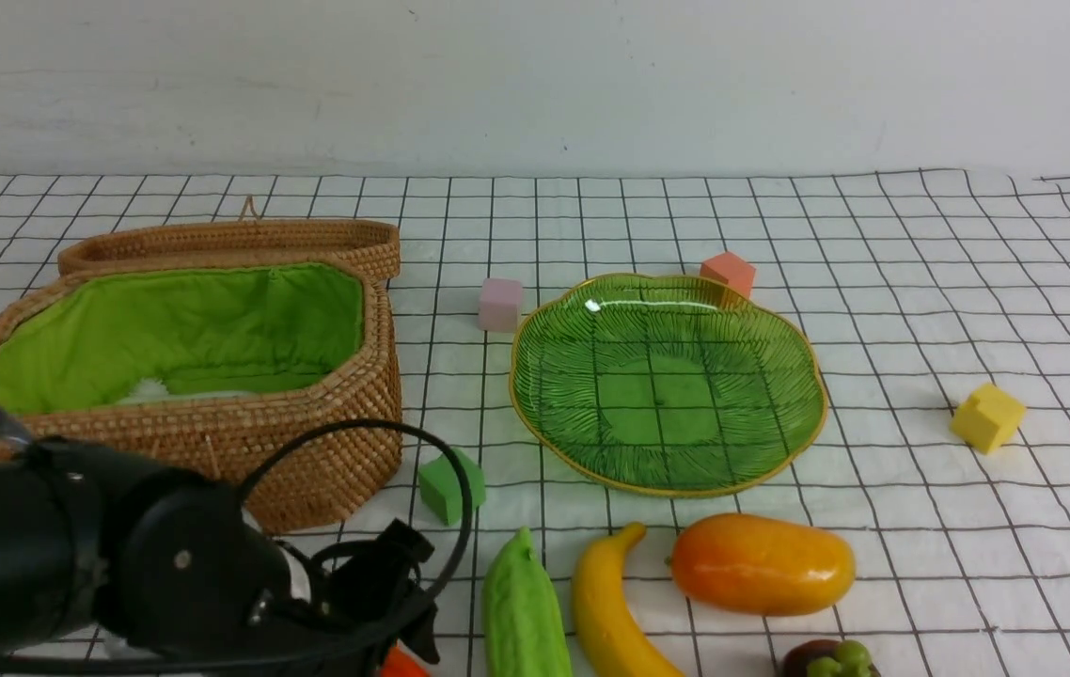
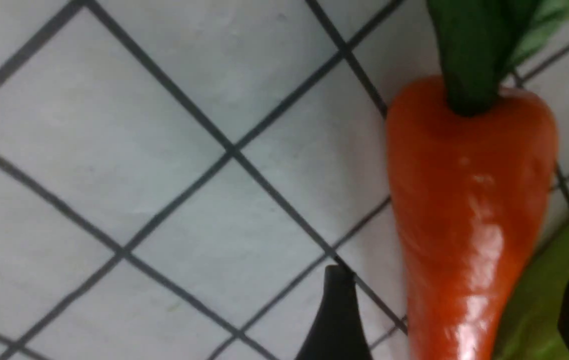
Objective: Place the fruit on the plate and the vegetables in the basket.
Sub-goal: Use the left arm to grab a carrot and put it into the left basket
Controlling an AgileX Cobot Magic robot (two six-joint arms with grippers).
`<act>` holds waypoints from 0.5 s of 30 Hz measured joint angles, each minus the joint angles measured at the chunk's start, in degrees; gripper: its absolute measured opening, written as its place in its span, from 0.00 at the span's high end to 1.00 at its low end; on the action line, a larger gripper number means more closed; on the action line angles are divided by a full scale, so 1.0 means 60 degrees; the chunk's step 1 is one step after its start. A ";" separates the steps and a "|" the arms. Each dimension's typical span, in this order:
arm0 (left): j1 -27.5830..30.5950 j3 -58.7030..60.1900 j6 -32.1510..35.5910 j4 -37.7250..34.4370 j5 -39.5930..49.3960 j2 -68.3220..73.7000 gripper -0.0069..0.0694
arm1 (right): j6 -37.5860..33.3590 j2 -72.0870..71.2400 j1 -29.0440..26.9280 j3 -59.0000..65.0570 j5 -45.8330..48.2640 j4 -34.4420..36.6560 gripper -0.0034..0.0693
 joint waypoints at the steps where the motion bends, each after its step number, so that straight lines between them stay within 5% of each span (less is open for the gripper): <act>1: 0.0000 -0.0053 0.0000 0.0000 -0.0110 0.0291 0.20 | 0.0000 0.0000 0.0000 0.0000 0.0000 0.0000 0.62; 7: 0.0000 -0.0298 -0.0004 -0.0082 -0.0489 0.1042 0.21 | 0.0000 0.0000 0.0000 0.0000 0.0000 0.0000 0.62; 15: 0.0000 -0.0287 -0.0004 -0.0021 -0.0581 0.0741 0.46 | 0.0000 0.0000 0.0000 0.0000 0.0000 0.0000 0.62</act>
